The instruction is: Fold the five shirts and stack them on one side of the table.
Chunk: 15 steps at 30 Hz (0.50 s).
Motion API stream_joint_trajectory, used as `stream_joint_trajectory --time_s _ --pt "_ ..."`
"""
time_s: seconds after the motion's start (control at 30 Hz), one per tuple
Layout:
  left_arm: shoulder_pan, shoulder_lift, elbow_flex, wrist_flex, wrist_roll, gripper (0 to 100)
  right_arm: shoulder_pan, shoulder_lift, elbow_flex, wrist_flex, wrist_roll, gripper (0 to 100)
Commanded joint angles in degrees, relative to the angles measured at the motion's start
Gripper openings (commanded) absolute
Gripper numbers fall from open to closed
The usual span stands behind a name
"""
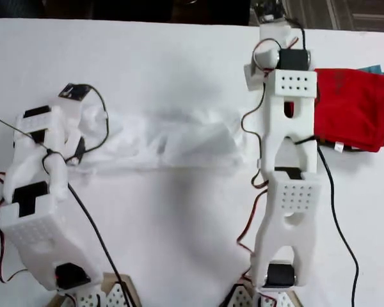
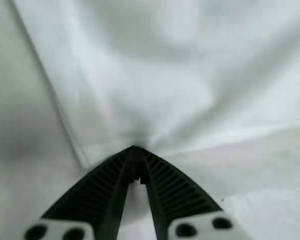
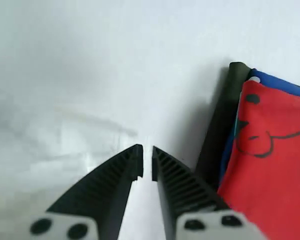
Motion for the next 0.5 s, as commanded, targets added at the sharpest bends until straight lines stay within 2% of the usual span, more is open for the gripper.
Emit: stream_joint_trajectory --time_s 0.0,0.1,0.23,0.47 --pt "-1.2 -3.6 -5.9 4.1 6.1 3 -2.0 -5.0 -4.9 9.5 5.9 14.1" --pt "-1.4 -4.1 -11.7 9.8 7.0 9 -1.7 -6.4 -4.0 9.6 9.7 20.7" --pt "-4.7 -4.0 -16.0 12.3 11.2 24 -1.0 -12.4 0.4 9.7 9.6 19.4" --pt "-6.9 0.4 -19.1 8.0 17.7 25 -2.4 -34.8 27.8 9.6 9.8 17.2"
